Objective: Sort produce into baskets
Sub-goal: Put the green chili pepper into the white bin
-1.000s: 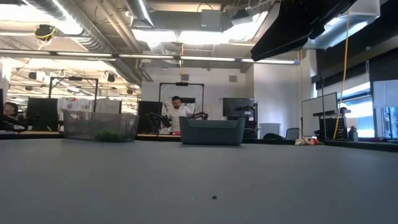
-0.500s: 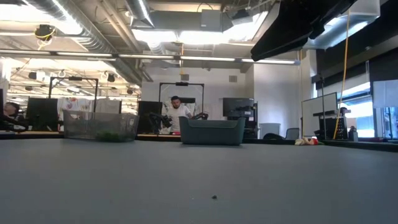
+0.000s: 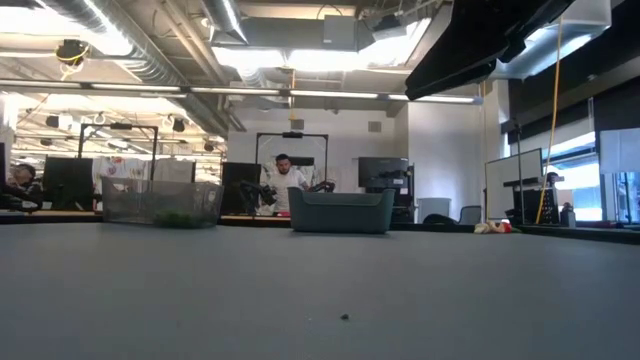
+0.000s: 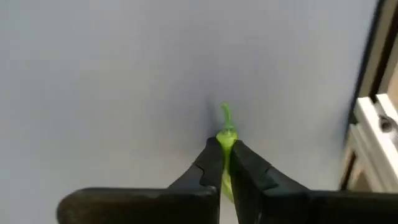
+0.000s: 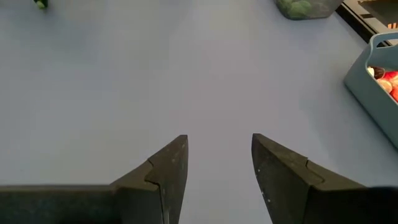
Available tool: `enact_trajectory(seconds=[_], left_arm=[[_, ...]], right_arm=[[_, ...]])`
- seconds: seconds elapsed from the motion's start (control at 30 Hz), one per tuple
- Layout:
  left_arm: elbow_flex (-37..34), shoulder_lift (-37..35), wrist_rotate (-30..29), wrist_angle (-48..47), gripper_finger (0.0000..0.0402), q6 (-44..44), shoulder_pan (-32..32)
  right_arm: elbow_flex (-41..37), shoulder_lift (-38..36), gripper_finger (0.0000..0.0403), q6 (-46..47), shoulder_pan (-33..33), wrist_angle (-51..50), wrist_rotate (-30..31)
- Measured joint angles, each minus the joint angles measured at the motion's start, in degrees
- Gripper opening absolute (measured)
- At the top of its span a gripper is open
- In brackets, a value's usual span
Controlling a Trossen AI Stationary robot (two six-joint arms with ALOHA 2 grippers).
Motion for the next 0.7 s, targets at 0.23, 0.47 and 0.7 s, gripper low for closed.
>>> enact_trajectory(seconds=[0.23, 0.47, 0.7], left_arm=[[0.0, -3.39, -0.9, -7.01, 0.0017, 10.82, 6.91], [0.0, -10.44, -10.01, -9.01, 0.0011, 23.72, 15.49], [0.0, -19.09, -21.09, -6.57, 0.0023, 31.13, 25.91]], right_arm=[[0.0, 0.0, 0.0176, -0.03, 0.0, 0.08, 0.0], [0.0, 0.02, 0.0176, -2.68, 0.0, 0.64, -0.48], [0.0, 0.02, 0.0176, -2.8, 0.0, 0.96, -0.46]])
